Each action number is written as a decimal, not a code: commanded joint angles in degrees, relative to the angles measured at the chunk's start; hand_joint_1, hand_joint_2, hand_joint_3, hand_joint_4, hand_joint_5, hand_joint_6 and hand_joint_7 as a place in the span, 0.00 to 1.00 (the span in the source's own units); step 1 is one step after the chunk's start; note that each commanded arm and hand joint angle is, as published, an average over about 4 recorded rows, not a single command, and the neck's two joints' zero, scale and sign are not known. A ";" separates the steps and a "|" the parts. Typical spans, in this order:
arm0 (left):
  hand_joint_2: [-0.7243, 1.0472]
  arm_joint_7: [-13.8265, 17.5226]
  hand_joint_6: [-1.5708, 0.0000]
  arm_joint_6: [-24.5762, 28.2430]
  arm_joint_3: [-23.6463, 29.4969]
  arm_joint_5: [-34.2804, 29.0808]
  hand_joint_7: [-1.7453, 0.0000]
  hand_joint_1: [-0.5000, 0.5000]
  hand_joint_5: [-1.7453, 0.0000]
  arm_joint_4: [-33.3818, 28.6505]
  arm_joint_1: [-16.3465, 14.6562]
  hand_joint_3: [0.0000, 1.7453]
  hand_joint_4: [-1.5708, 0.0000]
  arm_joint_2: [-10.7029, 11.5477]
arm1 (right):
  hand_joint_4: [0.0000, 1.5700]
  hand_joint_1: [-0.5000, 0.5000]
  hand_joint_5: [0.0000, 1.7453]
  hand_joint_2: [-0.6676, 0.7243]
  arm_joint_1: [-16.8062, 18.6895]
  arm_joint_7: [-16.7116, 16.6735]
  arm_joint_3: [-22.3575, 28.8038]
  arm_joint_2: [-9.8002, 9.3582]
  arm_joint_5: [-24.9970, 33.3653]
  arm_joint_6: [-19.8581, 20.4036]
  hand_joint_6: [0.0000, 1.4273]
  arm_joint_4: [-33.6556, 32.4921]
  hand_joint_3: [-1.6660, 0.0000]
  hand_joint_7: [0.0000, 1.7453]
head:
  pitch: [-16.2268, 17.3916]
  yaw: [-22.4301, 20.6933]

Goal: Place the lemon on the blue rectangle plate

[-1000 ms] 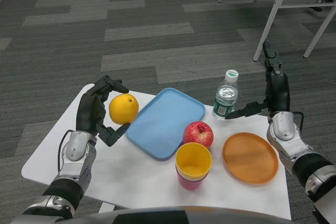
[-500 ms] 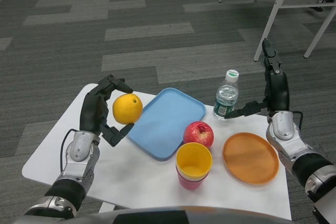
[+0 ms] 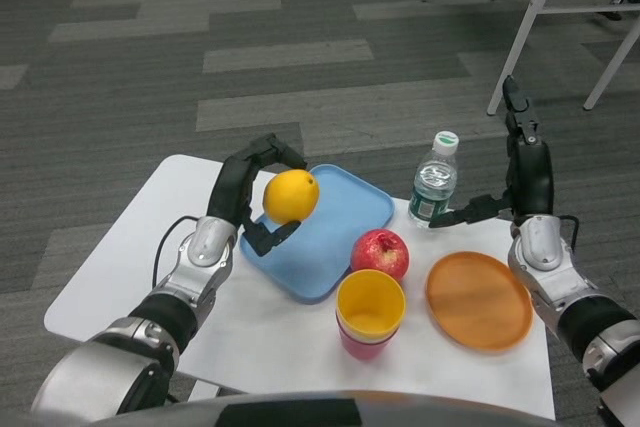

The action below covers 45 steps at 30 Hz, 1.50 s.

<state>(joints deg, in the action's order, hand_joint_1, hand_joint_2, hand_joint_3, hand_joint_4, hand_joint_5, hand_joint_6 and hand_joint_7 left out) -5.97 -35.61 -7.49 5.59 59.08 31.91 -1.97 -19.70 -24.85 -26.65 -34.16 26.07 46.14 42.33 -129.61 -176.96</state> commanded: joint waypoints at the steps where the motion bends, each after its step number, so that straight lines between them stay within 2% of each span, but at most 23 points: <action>1: 1.00 -0.36 0.45 2.56 -1.52 0.13 0.24 0.00 0.35 3.41 3.38 1.00 1.00 -0.27 | 0.00 0.17 0.00 0.59 0.46 -0.11 -0.15 0.01 0.03 -0.22 0.00 -0.27 1.00 0.00 | 0.11 -0.02; 3: 1.00 -0.49 0.47 3.66 -2.20 0.13 0.24 0.00 0.37 5.34 4.74 0.99 1.00 -0.47 | 0.00 0.19 0.00 0.59 0.46 -0.11 -0.15 0.10 0.03 -0.27 0.00 -0.21 0.98 0.00 | 0.17 0.13; 5: 1.00 -0.53 0.56 5.46 -2.95 0.04 0.24 0.00 0.40 6.97 5.84 0.96 1.00 -0.73 | 0.00 0.19 0.00 0.59 0.46 -0.11 -0.15 0.23 0.03 -0.27 0.00 -0.12 0.95 0.00 | 0.33 0.27; 10: 1.00 -0.62 0.87 11.75 -4.42 0.13 0.20 0.00 0.59 9.69 7.24 0.90 1.00 -1.50 | 0.00 0.17 0.00 0.59 0.41 -0.11 -0.20 0.41 0.03 -0.18 0.00 0.08 0.95 0.00 | 1.04 0.03; 13: 1.00 -0.29 0.97 16.47 -5.04 0.13 0.19 0.00 0.69 10.53 7.59 0.85 1.00 -1.68 | 0.00 0.17 0.00 0.59 0.30 -0.11 -0.24 0.32 0.03 -0.22 0.00 0.23 0.95 0.00 | 1.47 0.13; 17: 1.00 0.30 1.00 21.28 -7.28 0.21 0.16 0.00 0.75 12.33 8.25 0.85 1.00 -1.72 | 0.00 0.17 0.00 0.59 0.19 -0.11 -0.24 0.37 0.03 -0.22 0.00 0.43 0.95 0.00 | 1.90 0.25; 20: 1.00 0.34 1.00 21.09 -7.72 0.24 0.16 0.00 0.76 13.34 8.52 0.85 1.00 -1.72 | 0.00 0.17 0.00 0.59 0.24 -0.11 -0.24 0.50 0.03 -0.20 0.00 0.52 0.95 0.00 | 2.20 0.14; 24: 1.00 0.34 1.00 20.41 -7.72 0.37 0.16 0.00 0.71 13.34 8.52 0.85 1.00 -1.72 | 0.00 0.18 0.00 0.59 0.24 -0.11 -0.24 0.50 0.03 -0.24 0.00 0.56 0.98 0.00 | 2.24 0.07; 27: 1.00 0.34 1.00 19.86 -7.72 0.57 0.13 0.00 0.71 13.51 8.52 0.85 1.00 -1.72 | 0.00 0.18 0.00 0.59 0.21 -0.11 -0.24 0.50 0.03 -0.27 0.00 0.56 0.95 0.00 | 2.20 0.01; 31: 1.00 0.34 1.00 19.35 -7.70 0.57 0.04 0.00 0.75 13.69 8.43 0.79 1.00 -1.72 | 0.00 0.18 0.00 0.59 0.19 -0.11 -0.24 0.50 0.03 -0.27 0.00 0.63 0.95 0.00 | 2.21 0.05; 33: 1.00 0.34 1.00 18.78 -7.65 0.57 0.06 0.00 0.76 13.69 8.30 0.69 1.00 -1.72 | 0.00 0.17 0.00 0.59 0.19 -0.11 -0.24 0.50 0.03 -0.27 0.00 0.59 0.95 0.00 | 2.21 0.04; 35: 1.00 0.34 1.00 17.94 -7.59 0.57 0.10 0.00 0.76 13.73 8.21 0.52 1.00 -1.68 | 0.00 0.17 0.00 0.59 0.19 -0.11 -0.29 0.50 0.03 -0.27 0.00 0.56 0.95 0.00 | 2.19 -0.05; 39: 0.98 0.10 1.00 15.55 -7.48 0.57 0.28 0.00 0.76 14.04 7.95 0.15 1.00 -1.61 | 0.00 0.17 0.00 0.59 0.21 -0.11 -0.26 0.50 0.03 -0.27 0.00 0.56 0.95 0.00 | 2.11 -0.26; 40: 0.94 -0.01 1.00 14.65 -7.41 0.57 0.33 0.00 0.78 14.13 7.81 0.11 1.00 -1.59 | 0.00 0.18 0.00 0.59 0.24 -0.11 -0.24 0.50 0.03 -0.27 0.00 0.56 0.95 0.00 | 2.05 -0.36; 42: 0.78 -0.40 1.00 11.95 -6.51 0.57 0.51 0.00 0.87 14.15 7.20 0.06 1.00 -1.50 | 0.00 0.18 0.00 0.59 0.24 -0.11 -0.24 0.52 0.03 -0.24 0.00 0.56 0.95 0.00 | 1.99 -0.46; 44: 0.53 -0.89 1.00 9.35 -5.32 0.57 0.72 0.00 0.96 14.19 6.54 0.05 1.00 -1.46 | 0.00 0.17 0.00 0.59 0.19 -0.11 -0.24 0.56 0.03 -0.24 0.00 0.56 0.96 0.00 | 1.80 -0.66; 45: 0.44 -1.17 1.00 7.86 -4.51 0.54 0.78 0.00 0.97 14.19 6.12 0.05 1.00 -1.46 | 0.00 0.17 0.00 0.59 0.19 -0.11 -0.24 0.59 0.03 -0.24 0.00 0.56 0.98 0.00 | 1.64 -0.87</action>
<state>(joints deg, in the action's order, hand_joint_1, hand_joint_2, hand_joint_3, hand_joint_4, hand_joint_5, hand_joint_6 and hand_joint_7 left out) -6.47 -25.87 -13.00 5.88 72.72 39.11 -3.86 -19.58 -24.85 -26.78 -33.94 26.10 46.14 42.76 -127.85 -177.69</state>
